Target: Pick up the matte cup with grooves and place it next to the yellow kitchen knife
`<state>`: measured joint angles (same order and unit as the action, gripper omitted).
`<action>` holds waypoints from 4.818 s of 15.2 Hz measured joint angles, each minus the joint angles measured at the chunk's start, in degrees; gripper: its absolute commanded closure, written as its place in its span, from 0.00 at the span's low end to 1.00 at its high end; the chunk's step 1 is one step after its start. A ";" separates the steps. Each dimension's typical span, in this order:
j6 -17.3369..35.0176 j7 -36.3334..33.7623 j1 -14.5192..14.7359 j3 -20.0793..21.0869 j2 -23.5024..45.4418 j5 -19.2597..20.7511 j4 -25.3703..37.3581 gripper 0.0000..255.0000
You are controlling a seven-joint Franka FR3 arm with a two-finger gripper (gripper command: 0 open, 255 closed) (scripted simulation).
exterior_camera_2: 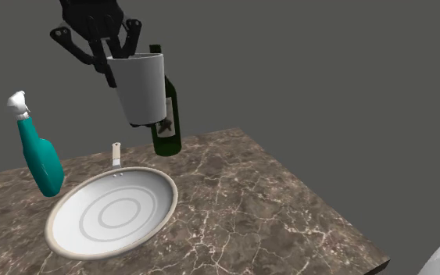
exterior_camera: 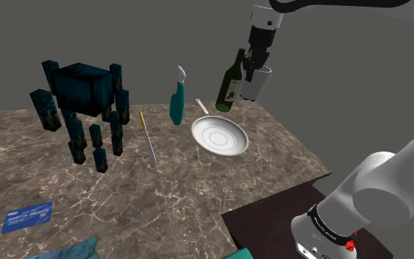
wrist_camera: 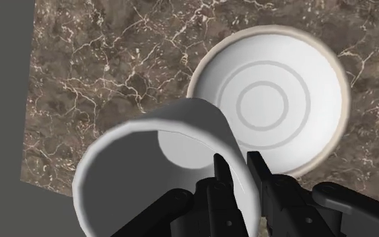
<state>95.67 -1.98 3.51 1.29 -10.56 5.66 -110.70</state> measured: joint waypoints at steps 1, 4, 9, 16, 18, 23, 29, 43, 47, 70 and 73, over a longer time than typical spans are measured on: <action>0.28 -1.51 0.66 0.90 -0.29 -0.29 -0.70 1.00; -0.32 -5.59 2.48 3.41 -1.29 -1.20 -1.51 1.00; -0.89 -12.24 5.39 7.54 -1.93 -2.77 -2.07 1.00; -2.26 -21.75 9.31 13.37 0.73 -4.36 1.45 1.00; -2.54 -24.82 10.58 15.22 1.90 -4.67 2.73 1.00; -1.54 -29.03 12.30 17.63 3.52 -5.01 3.11 1.00; 2.81 -29.44 12.44 17.82 3.64 -5.03 -1.15 1.00; 13.56 -30.40 12.57 18.17 5.68 -4.40 -9.99 1.00; 16.49 -30.81 12.61 18.29 6.68 -4.05 -11.99 1.00; 23.03 -31.95 12.65 18.47 9.79 -2.81 -15.57 0.00; 18.17 -31.57 12.69 18.50 8.89 -3.26 -11.48 0.00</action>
<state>113.84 -33.55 16.20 19.79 -1.68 2.40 -122.18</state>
